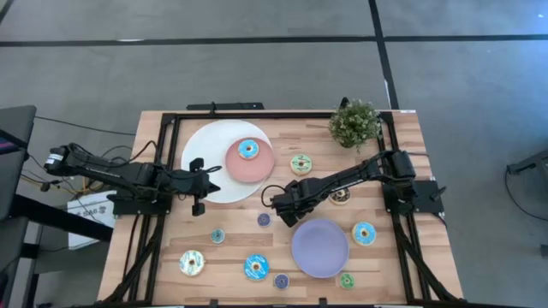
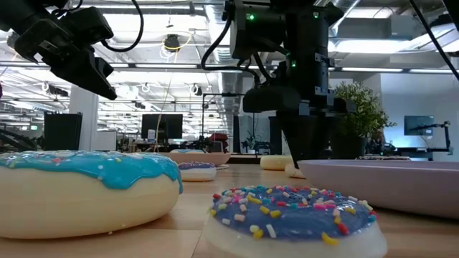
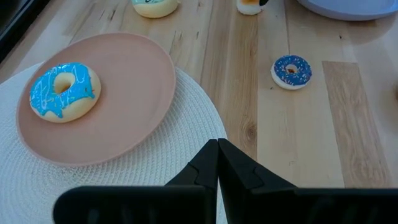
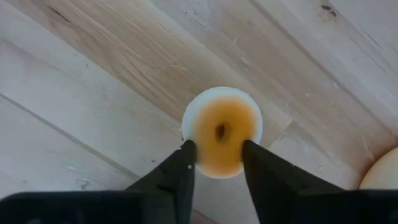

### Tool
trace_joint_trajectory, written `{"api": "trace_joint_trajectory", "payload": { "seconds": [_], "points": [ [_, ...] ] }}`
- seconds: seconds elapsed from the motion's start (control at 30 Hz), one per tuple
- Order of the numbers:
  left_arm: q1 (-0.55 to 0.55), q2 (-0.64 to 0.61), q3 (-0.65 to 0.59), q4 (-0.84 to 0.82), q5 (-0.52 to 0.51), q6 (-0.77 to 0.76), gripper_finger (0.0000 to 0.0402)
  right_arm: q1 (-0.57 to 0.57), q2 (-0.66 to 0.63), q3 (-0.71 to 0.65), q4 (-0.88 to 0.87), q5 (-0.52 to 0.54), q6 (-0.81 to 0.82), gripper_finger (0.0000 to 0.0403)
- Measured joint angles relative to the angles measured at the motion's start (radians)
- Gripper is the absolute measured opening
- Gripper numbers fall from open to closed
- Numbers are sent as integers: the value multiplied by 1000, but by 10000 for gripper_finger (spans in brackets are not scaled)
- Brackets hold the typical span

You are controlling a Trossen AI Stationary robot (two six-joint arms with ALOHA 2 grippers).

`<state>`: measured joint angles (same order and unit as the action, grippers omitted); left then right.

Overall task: Pick & Place donuts
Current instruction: Put the small orange donut on the purple plate

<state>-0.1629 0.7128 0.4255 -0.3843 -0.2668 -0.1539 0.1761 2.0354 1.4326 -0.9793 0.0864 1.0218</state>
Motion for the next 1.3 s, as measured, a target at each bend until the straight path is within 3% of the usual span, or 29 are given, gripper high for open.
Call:
{"api": "trace_joint_trajectory", "payload": {
  "seconds": [0.6, 1.03, 1.3],
  "points": [
    [0, 0, 0, 0, 0, 0, 0, 1, -1, 1, 31, 0, -8, 7],
    [0, 0, 0, -9, -1, 0, 0, 45, -99, 0, 24, 48, 3, 1],
    [0, 0, 0, -10, -1, 0, 0, 172, -205, 1, 19, 52, 115, 0]
  ]
}}
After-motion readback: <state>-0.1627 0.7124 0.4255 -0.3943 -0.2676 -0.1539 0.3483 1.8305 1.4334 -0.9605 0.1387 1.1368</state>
